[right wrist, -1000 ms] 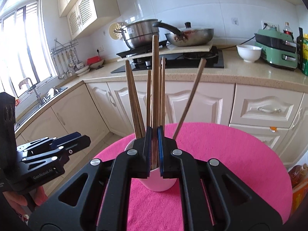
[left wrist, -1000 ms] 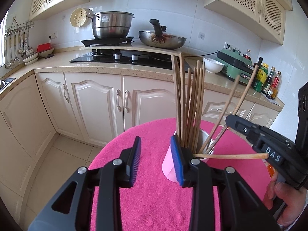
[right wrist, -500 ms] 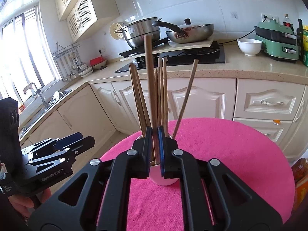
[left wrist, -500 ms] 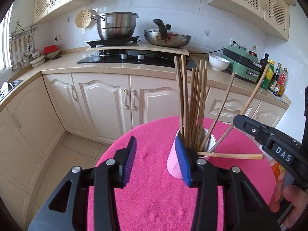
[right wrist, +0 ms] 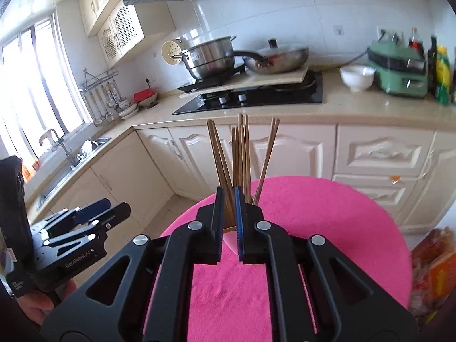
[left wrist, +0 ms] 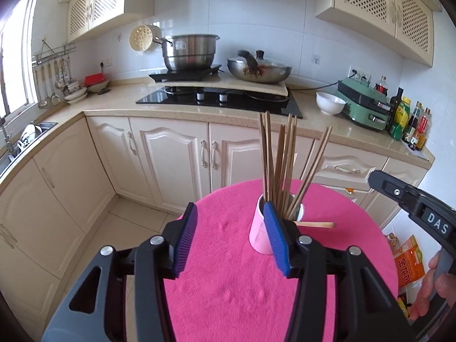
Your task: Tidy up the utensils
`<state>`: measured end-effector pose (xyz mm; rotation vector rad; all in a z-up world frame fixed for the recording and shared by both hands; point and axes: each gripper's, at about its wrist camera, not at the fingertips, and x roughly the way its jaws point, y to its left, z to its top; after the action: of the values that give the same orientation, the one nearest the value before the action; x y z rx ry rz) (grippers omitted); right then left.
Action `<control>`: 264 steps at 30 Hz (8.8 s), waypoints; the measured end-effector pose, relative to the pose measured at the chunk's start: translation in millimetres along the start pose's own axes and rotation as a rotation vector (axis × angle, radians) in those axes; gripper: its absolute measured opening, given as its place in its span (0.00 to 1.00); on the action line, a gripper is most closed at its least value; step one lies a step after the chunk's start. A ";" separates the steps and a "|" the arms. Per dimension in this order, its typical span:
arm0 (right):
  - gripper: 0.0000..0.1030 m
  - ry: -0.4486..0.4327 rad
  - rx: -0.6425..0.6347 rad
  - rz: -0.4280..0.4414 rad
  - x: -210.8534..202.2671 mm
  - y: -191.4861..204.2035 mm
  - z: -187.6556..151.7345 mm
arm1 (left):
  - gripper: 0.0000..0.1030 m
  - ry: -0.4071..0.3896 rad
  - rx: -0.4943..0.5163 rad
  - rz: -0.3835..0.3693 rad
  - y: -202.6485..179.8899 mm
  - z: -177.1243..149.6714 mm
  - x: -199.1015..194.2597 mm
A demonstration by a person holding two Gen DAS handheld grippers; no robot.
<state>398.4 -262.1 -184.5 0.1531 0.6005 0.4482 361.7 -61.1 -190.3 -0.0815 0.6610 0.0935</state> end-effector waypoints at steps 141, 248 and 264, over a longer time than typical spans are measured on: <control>0.76 -0.212 -0.094 -0.171 -264.6 201.0 -40.1 | 0.64 -0.303 0.093 -0.079 46.9 -22.2 -314.1; 0.76 -0.166 -0.056 -0.157 -255.2 174.9 -42.9 | 0.64 -0.244 0.122 -0.066 31.1 -25.0 -290.3; 0.76 -0.150 -0.066 -0.149 -243.7 177.2 -40.2 | 0.64 -0.232 0.108 -0.058 37.1 -22.3 -281.0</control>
<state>132.5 -212.9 -45.5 0.0778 0.4456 0.3087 123.2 -43.6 -36.5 0.0147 0.4307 0.0105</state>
